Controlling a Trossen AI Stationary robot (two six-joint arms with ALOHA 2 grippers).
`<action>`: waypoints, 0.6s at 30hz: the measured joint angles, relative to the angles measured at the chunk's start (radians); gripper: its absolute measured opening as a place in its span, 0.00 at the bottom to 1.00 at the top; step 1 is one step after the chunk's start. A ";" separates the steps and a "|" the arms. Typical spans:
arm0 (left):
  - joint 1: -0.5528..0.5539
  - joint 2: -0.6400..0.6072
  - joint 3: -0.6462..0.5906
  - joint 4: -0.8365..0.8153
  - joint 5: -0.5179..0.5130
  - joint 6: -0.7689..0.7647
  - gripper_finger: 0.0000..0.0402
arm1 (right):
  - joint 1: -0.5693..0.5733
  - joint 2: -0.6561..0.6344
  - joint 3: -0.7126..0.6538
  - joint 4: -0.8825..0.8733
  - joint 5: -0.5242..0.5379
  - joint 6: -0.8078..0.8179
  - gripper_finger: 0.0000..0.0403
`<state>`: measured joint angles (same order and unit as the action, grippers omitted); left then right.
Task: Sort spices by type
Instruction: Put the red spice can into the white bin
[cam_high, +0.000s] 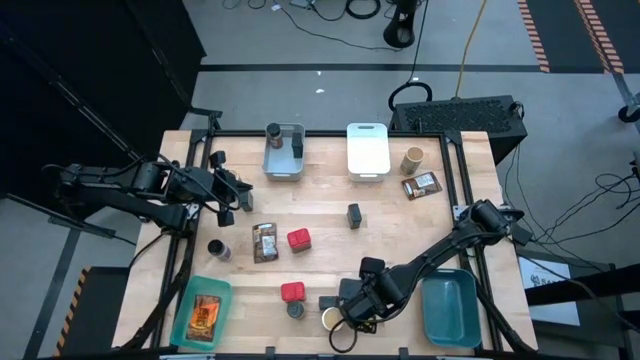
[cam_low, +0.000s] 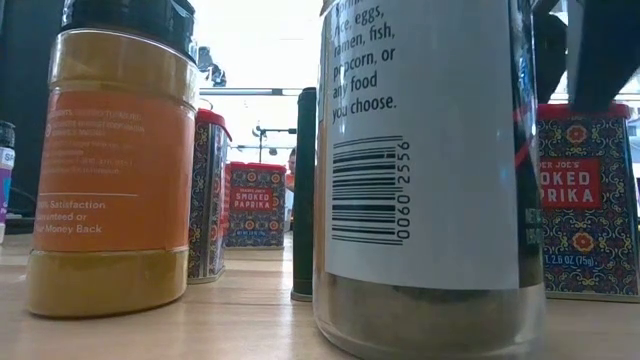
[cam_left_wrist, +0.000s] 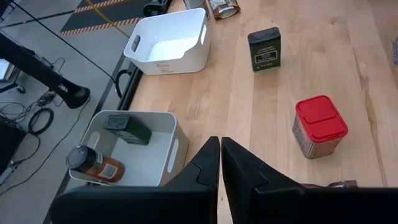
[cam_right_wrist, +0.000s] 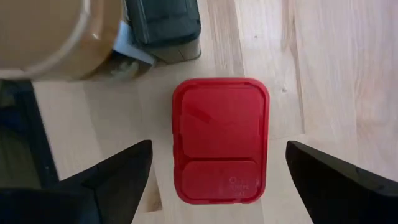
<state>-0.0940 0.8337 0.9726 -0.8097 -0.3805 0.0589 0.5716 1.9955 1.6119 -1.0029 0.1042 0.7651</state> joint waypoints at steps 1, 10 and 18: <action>0.000 0.000 0.000 0.000 0.000 0.000 0.05 | 0.000 0.000 0.000 -0.001 0.002 -0.008 0.88; 0.000 0.000 0.000 0.000 0.000 0.000 0.05 | -0.012 0.034 0.000 0.014 0.000 -0.051 0.84; 0.000 0.001 -0.020 0.017 0.000 0.007 0.05 | -0.014 0.034 0.000 0.009 -0.008 -0.052 0.56</action>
<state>-0.0940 0.8345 0.9531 -0.7929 -0.3805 0.0662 0.5575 2.0293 1.6119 -0.9940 0.0958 0.7134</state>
